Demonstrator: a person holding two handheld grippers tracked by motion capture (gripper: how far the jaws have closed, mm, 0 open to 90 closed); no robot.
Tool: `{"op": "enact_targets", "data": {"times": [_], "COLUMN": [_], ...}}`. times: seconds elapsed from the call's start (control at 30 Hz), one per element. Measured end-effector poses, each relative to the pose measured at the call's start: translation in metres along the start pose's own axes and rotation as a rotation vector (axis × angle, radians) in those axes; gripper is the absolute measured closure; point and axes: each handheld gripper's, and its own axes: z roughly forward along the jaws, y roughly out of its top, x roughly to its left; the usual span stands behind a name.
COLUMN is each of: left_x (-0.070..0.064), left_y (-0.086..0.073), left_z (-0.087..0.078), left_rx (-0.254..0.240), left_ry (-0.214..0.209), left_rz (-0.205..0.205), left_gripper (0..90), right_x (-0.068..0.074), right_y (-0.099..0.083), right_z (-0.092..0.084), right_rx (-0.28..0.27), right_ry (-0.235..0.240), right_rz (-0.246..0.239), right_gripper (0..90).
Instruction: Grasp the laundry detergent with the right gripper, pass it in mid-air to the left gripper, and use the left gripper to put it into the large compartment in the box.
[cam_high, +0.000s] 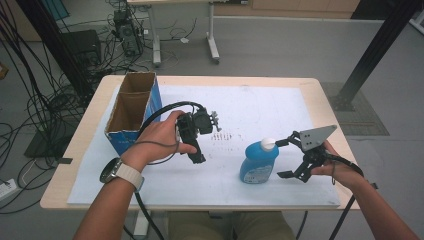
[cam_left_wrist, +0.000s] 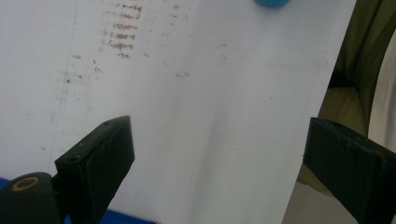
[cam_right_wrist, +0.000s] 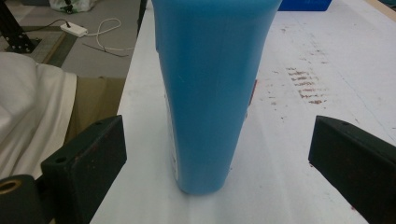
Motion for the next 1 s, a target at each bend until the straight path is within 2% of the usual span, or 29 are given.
{"op": "enact_targets", "data": {"times": [1.0], "left_x": [-0.0001], "left_y": [0.0023], "left_z": [-0.0005], "left_rx": [0.003], "left_ry": [-0.001], "left_rz": [0.004], "left_gripper": [9.3], "right_x": [0.0002], "right_y": [-0.001], "right_z": [0.0002], "right_rx": [-0.015], "right_ry": [-0.004], "right_rz": [0.008], "right_gripper": [4.0]}}
